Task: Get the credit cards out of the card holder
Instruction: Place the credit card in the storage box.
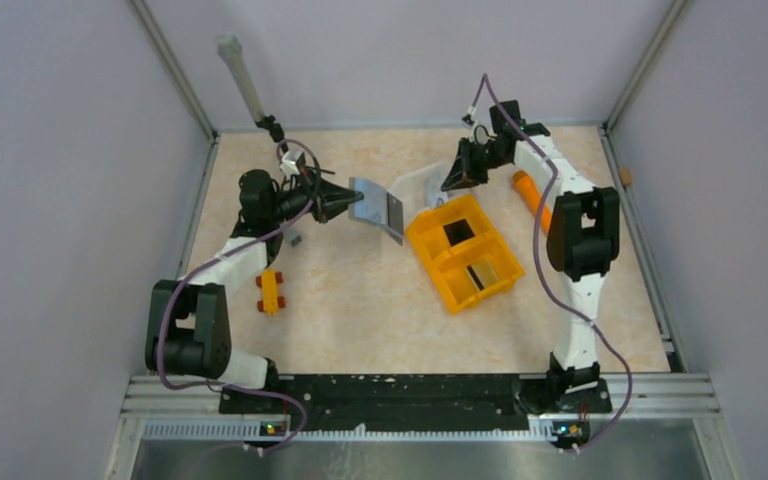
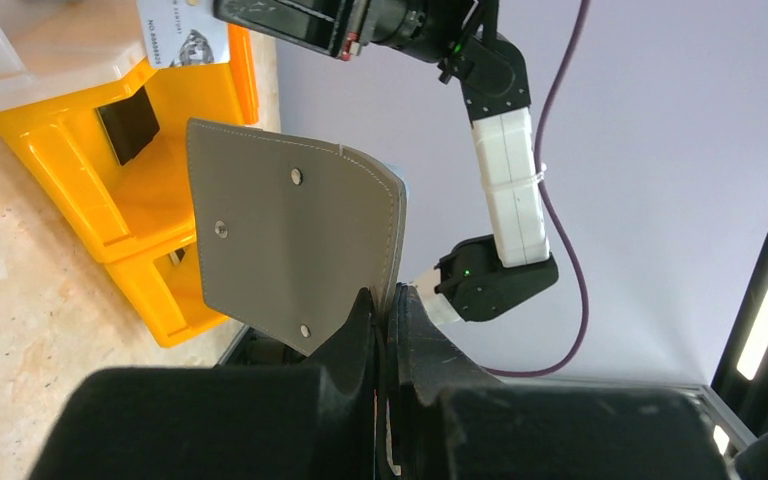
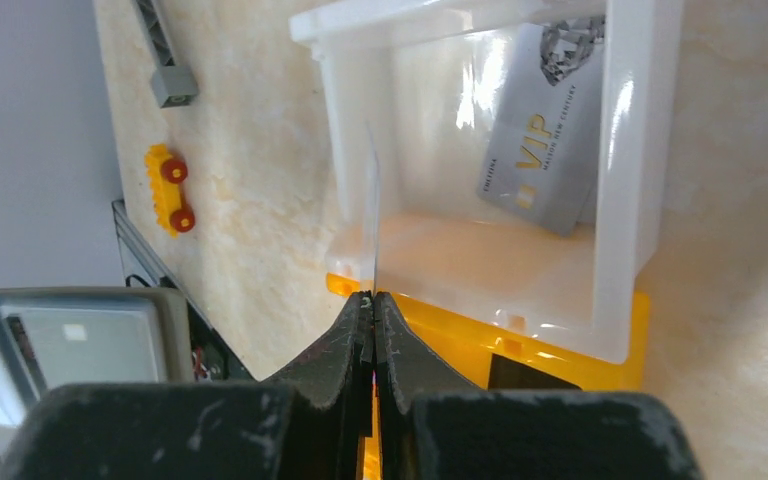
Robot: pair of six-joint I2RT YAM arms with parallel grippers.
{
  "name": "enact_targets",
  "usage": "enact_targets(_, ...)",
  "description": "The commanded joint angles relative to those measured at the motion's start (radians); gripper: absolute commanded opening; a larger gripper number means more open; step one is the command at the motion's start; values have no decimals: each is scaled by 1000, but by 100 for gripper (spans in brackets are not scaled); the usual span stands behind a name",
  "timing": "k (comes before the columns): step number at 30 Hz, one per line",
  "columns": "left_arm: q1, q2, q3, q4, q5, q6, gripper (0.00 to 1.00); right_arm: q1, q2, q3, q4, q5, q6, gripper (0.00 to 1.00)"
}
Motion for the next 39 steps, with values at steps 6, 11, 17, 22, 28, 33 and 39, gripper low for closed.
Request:
enact_targets(6,5,-61,38,24,9,5,0,-2,55,108,-37,41,-56,0)
enact_targets(11,5,-69,27,31,5,0,0,-2,91,179,-64,31,-58,0)
enact_targets(17,5,-81,11,31,1,1,0,-2,175,308,-136,61,-90,0)
enact_targets(22,5,-83,7,29,1,0,0,-3,193,321,-145,81,-104,0)
enact_targets(28,5,-85,6,21,4,3,0,5,191,301,-154,124,-124,0)
enact_targets(33,5,-85,5,19,5,5,0,27,198,305,-163,178,-122,9)
enact_targets(39,5,-90,0,10,0,14,0,45,168,325,-176,265,-106,34)
